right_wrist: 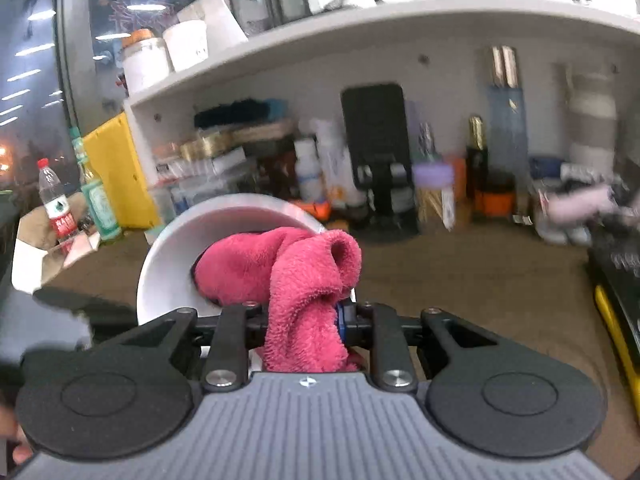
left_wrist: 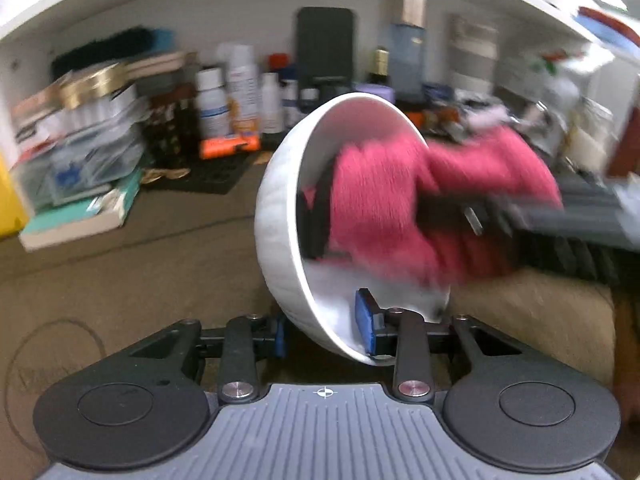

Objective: Clean bowl
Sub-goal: 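Hold the bowl with the left gripper while the right gripper scrubs the towel around inside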

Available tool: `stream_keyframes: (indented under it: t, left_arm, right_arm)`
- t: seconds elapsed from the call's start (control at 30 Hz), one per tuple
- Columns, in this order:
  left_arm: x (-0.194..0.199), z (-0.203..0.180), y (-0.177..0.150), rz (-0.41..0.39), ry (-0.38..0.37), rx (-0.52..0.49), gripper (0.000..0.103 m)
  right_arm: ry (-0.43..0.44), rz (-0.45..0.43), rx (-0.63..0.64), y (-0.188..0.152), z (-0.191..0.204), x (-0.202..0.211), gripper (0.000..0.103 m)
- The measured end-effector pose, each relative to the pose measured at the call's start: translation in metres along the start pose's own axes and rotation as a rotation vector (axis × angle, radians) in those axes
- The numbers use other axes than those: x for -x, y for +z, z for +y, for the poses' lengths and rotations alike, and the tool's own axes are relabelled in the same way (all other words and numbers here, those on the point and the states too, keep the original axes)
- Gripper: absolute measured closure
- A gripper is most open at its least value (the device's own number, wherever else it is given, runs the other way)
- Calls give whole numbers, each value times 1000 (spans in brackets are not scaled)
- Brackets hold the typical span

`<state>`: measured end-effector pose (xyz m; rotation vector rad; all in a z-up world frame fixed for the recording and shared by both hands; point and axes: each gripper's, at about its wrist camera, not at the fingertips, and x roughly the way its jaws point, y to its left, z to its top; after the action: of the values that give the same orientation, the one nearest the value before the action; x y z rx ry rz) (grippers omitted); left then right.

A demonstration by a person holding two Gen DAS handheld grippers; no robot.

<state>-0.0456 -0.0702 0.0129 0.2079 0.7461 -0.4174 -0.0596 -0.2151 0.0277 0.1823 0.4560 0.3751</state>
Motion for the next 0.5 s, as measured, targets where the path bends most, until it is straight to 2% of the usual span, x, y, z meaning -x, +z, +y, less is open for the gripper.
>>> stream_keyframes:
  t: [0.13,0.23,0.3,0.37,0.4,0.43,0.5]
  left_arm:
    - [3,2,0,24,18,-27,68]
    - [5,10,0,37,40,-53,69]
    - [6,14,1,43,54,-69,69]
    - [7,17,3,48,73,-78,69]
    - [7,18,3,41,79,-71,66]
    - [8,19,5,25,83,-51,56]
    - [7,18,7,12,99,-10,46]
  right_arm:
    - [110,-28,52,7,15,4,79]
    - [216,-34,147,-1,29,20,80]
    - [179,-23,139,-9,25,27,80]
    - [86,9,102,-19,13,25,80]
    - [23,39,69,-27,2,19,79]
    - [25,54,22,-32,-7,16,78]
    - [47,99,-99,-36,-23,9,78]
